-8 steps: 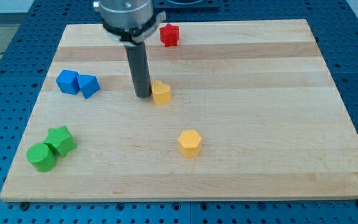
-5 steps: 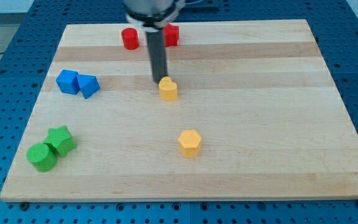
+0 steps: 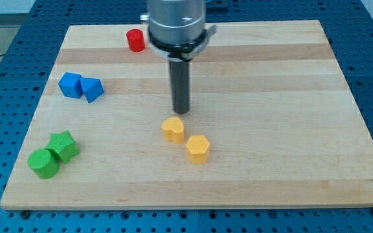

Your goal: Move the green star in between red star and green circle

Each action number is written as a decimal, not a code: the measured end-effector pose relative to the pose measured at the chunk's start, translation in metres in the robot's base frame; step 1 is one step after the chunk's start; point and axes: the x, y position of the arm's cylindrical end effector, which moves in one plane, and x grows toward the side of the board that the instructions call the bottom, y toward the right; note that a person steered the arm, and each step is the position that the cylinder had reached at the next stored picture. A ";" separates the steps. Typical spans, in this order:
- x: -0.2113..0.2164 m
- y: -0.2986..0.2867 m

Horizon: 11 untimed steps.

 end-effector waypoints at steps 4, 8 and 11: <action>0.100 0.055; 0.051 -0.010; -0.148 -0.158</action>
